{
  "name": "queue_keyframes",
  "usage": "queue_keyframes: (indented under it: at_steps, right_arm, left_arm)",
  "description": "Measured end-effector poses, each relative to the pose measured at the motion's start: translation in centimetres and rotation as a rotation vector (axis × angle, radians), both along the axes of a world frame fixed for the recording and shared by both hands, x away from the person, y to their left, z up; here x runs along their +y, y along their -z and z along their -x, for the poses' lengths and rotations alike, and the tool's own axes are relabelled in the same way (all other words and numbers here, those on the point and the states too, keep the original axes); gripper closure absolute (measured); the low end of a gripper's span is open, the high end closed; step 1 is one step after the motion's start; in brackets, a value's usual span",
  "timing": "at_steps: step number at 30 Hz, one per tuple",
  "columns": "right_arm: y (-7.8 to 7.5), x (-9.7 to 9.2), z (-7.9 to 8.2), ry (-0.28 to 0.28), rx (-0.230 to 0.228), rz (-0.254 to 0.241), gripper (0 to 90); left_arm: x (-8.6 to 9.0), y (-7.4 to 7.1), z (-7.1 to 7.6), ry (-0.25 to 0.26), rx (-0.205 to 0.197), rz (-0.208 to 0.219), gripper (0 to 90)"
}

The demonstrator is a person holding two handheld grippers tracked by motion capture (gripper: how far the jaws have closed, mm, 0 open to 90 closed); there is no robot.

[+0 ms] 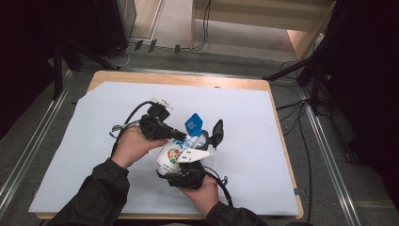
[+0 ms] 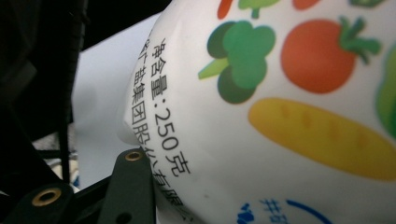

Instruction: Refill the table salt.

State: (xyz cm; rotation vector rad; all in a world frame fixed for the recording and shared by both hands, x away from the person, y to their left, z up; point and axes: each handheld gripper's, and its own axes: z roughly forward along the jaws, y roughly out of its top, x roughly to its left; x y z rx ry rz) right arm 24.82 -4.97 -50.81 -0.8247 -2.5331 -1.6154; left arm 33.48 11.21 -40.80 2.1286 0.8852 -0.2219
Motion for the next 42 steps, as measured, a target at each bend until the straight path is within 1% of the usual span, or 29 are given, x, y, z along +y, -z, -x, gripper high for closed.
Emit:
queue_keyframes:
  at_steps: [2,4,8,9,12,13,16,18,20,23,26,29,31,33,35,38,42]
  right_arm:
    - [-0.1,-0.1,0.0,-0.001,0.011,-0.017,57.8]
    - [-0.3,-0.2,0.0,-0.004,0.021,-0.036,58.2]
    - [-0.4,-0.3,0.0,0.001,0.023,-0.046,58.3]
    - [-0.5,-0.3,0.0,0.004,0.030,-0.052,58.3]
    - [-0.5,-0.3,0.1,0.001,0.056,-0.065,58.3]
    - [-0.5,-0.2,0.1,0.000,0.060,-0.065,58.3]
    - [-0.5,-0.1,0.1,-0.003,0.076,-0.066,58.1]
    - [-0.4,-0.1,0.1,-0.005,0.080,-0.064,57.4]
    - [-0.4,0.0,0.1,0.001,0.066,-0.051,55.0]
    - [-0.4,0.1,0.1,0.010,0.069,-0.043,56.2]
    - [-0.4,0.0,0.1,0.012,0.071,-0.041,58.4]
    - [-0.5,-0.1,0.0,0.004,0.078,-0.066,59.3]
    - [-0.6,-0.2,0.1,-0.002,0.084,-0.082,59.7]
    - [-0.6,-0.2,0.1,-0.009,0.089,-0.096,59.9]
    - [-0.7,-0.3,0.1,-0.014,0.094,-0.111,60.0]
    - [-0.7,-0.4,0.1,-0.013,0.095,-0.123,60.0]
    - [-0.7,-0.4,0.1,-0.018,0.097,-0.132,60.1]
  left_arm:
    - [0.1,0.0,0.0,0.001,0.003,0.016,87.9]
    - [0.1,0.0,-0.1,0.003,0.004,0.018,84.5]
    - [0.0,-0.1,0.0,0.008,0.002,0.019,81.6]
    - [0.0,-0.1,-0.1,0.010,0.007,0.017,81.2]
    - [-0.2,0.0,0.0,0.014,0.025,-0.004,83.9]
    - [-0.2,0.1,-0.1,0.014,0.024,-0.014,86.0]
    - [-0.4,0.2,-0.1,0.008,0.030,-0.025,88.9]
    - [-0.5,0.3,-0.1,0.011,0.029,-0.033,89.3]
    - [-0.7,0.3,0.0,0.008,0.026,-0.031,89.6]
    - [-0.9,0.4,-0.1,0.009,0.024,-0.044,89.6]
    - [-0.8,0.5,-0.1,0.001,0.025,-0.033,89.3]
    - [-0.6,0.4,-0.2,0.006,0.037,-0.021,86.4]
    - [-0.4,0.4,-0.2,0.007,0.037,-0.013,84.1]
    - [-0.3,0.3,-0.2,0.001,0.044,-0.003,81.9]
    - [-0.1,0.2,-0.3,0.006,0.049,-0.006,81.7]
    - [0.3,0.0,-0.4,0.000,0.062,0.001,82.8]
    - [0.4,0.0,-0.4,-0.006,0.064,-0.004,84.8]
